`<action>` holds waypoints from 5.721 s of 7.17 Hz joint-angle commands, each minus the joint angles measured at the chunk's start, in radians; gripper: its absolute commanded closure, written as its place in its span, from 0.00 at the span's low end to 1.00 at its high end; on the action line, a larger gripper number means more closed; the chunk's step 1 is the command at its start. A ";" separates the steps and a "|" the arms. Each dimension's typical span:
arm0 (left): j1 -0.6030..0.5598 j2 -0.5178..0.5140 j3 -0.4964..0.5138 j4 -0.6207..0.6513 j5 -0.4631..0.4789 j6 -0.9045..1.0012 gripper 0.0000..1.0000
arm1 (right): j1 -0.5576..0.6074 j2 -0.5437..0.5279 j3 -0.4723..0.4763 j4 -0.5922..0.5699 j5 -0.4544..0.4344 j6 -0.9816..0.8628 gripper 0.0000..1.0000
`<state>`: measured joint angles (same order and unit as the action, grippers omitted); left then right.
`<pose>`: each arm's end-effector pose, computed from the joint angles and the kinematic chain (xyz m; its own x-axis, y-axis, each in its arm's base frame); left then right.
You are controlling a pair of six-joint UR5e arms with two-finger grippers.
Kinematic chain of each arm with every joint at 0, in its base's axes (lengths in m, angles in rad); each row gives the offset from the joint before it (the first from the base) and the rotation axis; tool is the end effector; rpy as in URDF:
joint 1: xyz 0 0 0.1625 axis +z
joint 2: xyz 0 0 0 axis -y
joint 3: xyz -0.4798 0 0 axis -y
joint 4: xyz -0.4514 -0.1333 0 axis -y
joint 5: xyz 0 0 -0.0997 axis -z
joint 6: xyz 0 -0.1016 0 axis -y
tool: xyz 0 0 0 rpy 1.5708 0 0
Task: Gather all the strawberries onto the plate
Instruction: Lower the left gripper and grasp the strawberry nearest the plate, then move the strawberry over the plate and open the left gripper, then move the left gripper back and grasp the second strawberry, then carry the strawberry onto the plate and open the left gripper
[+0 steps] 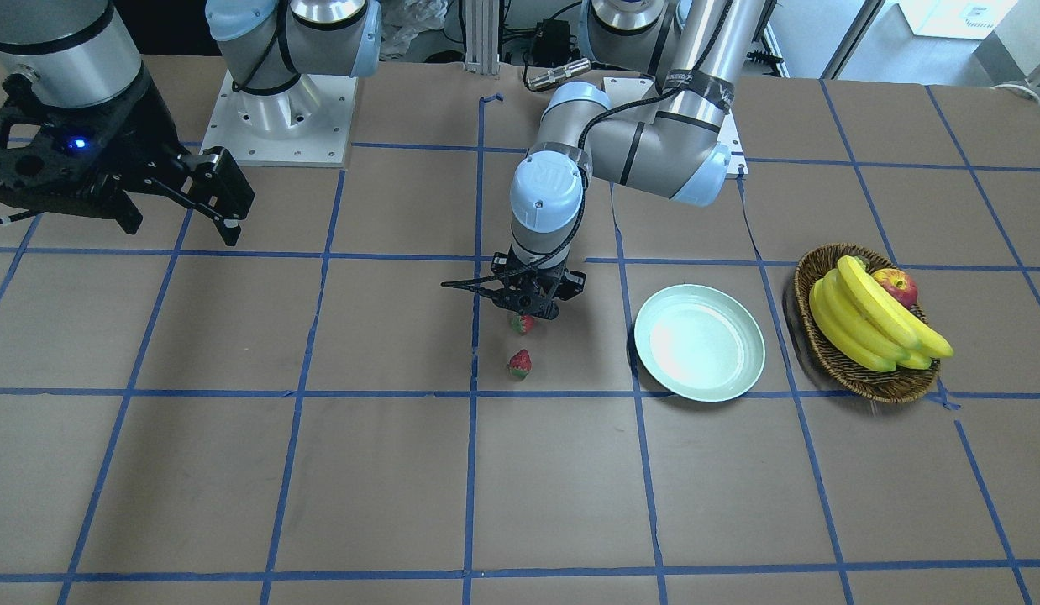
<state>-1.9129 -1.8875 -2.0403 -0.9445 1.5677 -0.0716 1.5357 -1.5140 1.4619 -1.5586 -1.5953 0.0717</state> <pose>-0.3106 -0.4739 0.1828 -0.9635 0.2676 -0.0083 0.2629 0.9516 0.1590 0.1103 -0.5859 0.5675 -0.9940 0.1075 0.0216 0.1065 0.9934 -0.0415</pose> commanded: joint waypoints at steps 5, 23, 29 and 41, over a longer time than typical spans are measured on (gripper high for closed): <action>0.076 0.086 0.005 -0.037 0.021 0.127 0.88 | 0.001 0.000 -0.002 -0.002 0.005 0.000 0.00; 0.048 -0.039 0.183 -0.040 -0.066 -0.261 0.17 | 0.001 0.000 -0.002 0.000 0.002 -0.001 0.00; 0.043 -0.113 0.164 -0.056 -0.092 -0.263 0.50 | 0.001 0.000 -0.003 -0.002 0.005 0.000 0.00; 0.469 0.013 0.091 -0.269 0.087 0.369 0.50 | 0.003 0.000 -0.003 -0.003 0.011 0.002 0.00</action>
<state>-1.4690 -1.8614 -1.9303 -1.2319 1.6465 0.2765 1.5385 -1.5147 1.4587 -1.5611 -1.5848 0.0736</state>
